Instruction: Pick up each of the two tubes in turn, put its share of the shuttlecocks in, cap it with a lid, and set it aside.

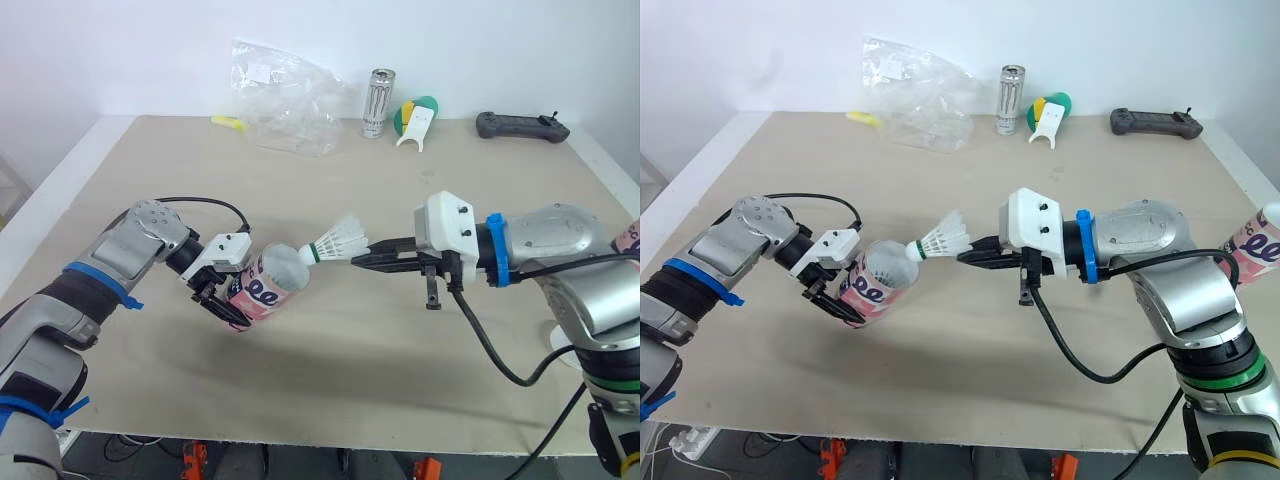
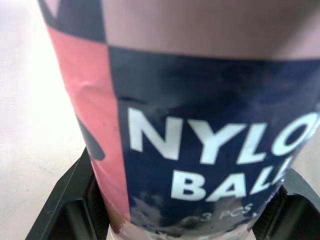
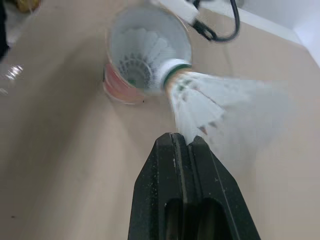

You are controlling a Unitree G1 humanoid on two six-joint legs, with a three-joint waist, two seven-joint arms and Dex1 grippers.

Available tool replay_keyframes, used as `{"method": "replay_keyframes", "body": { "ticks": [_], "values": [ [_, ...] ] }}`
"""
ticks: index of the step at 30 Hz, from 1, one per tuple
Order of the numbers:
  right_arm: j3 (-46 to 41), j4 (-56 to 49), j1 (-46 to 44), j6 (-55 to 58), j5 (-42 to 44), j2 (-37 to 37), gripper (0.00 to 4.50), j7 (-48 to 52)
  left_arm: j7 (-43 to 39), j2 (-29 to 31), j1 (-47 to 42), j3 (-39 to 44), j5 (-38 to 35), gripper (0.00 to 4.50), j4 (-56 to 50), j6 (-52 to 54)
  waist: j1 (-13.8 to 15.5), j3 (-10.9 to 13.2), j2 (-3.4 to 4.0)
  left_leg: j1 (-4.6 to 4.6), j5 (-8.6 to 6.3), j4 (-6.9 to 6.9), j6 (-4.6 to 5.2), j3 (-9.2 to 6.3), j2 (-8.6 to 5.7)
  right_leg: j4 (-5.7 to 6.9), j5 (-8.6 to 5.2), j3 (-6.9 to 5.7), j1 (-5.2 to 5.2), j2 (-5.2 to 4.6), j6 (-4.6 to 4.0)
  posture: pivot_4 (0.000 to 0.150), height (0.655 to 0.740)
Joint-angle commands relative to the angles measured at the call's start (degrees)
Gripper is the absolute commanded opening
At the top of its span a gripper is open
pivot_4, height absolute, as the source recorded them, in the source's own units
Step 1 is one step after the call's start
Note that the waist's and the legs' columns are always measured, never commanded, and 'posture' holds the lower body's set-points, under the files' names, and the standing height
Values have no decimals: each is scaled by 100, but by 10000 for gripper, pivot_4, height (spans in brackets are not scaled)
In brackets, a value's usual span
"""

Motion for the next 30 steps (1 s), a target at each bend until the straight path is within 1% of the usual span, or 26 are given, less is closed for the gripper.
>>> {"method": "replay_keyframes", "body": {
  "ticks": [1, 3, 7, 8, 9, 13, 14, 15, 16, 18, 21, 23, 28, 30],
  "values": [
    [64, -257, -200, 37, 85, 136, 909, -10, -23, -35, 142, -249, 126, 31793, 36, 8, -1, 0, 0, 0, 0, 0, 0, 0, 0, 0, 0, 0, 0, 0, 0, 1500, 7400],
    [159, -236, -281, 31, 34, 227, 909, -5, -23, -24, 136, -249, 131, 31793, 33, 8, -3, 0, 0, -1, 0, 1, 0, 0, -1, 0, 0, 0, 0, -1, 0, 1500, 7400],
    [578, 60, -546, -69, -363, 444, 909, -16, -23, -2, 129, -248, 118, 31793, -26, 49, -6, 0, 0, 0, 0, 0, 0, 0, 0, 0, 0, 0, -1, 0, 1, 1500, 7400],
    [645, 141, -604, -66, -441, 487, 3512, -43, -23, -4, 128, -246, 115, 31793, -39, 61, -6, 0, 0, 0, 0, 0, 0, 0, 0, 0, 0, -1, -1, 0, 0, 1500, 7400],
    [694, 179, -646, -21, -467, 500, 3512, -35, -23, -5, 127, -244, 113, 31793, -48, 69, -7, 0, 0, 0, 0, 0, 0, 0, 0, 0, 0, -1, -1, 0, 0, 1500, 7400],
    [621, 22, -749, 257, -108, 552, 3512, 145, -23, 3, 116, -238, 113, 31793, -79, 102, -16, 0, 0, -1, 0, 1, 0, 0, 0, 0, 0, -1, -1, -1, 1, 1500, 7400],
    [522, -18, -773, 375, 47, 594, 6559, 122, -23, 7, 114, -239, 111, 31793, -86, 110, -14, 0, -1, -2, 0, 1, 0, -1, -1, 0, 0, -1, -2, -1, 1, 1500, 7400],
    [428, -65, -779, 462, 195, 607, 10695, 125, -23, 9, 113, -239, 110, 31793, -92, 116, -13, 0, 0, -2, 0, 1, 0, 0, 0, 0, -1, -2, -2, -1, 1, 1500, 7400],
    [276, -111, -758, 605, 458, 601, 13259, 155, -23, 6, 111, -239, 119, 31793, -90, 117, -12, 1, -1, -2, 0, 0, 0, -1, 0, 0, -1, -2, -2, -1, 1, 1500, 7400],
    [72, -139, -745, 770, 731, 583, 13259, 180, -23, 16, 99, -256, 108, 31793, -109, 130, -13, 1, -1, -3, 0, -1, 0, -1, -1, 0, -2, -2, -2, -1, -3, 1500, 7400],
    [-18, -238, -777, 919, 866, 562, 13259, 117, -23, 13, 65, -276, 102, 31793, -110, 148, -14, 1, -2, -2, 0, -3, 0, -3, -1, 0, -1, -4, -1, -1, -6, 1500, 7400],
    [-41, -305, -809, 954, 852, 592, 13259, -21, -23, 13, 30, -308, 79, 31793, -124, 171, -15, 1, -2, -2, 0, -3, 0, -3, 0, 0, -2, -5, -1, -1, -5, 1500, 7400],
    [-216, -236, -556, 909, 788, 461, 13259, -156, -23, -30, -8, -335, 84, 31793, -158, 202, -6, 2, -2, -4, 0, -3, 0, -3, -2, -1, -5, -5, -1, -2, 0, 1500, 7400],
    [-237, -224, -518, 826, 727, 545, 13259, -316, -23, -33, -14, -341, 75, 31793, -174, 218, -6, 1, -2, -4, 0, -4, 0, -2, -2, -2, -5, -5, -2, -2, 0, 1500, 7400]
  ]
}}
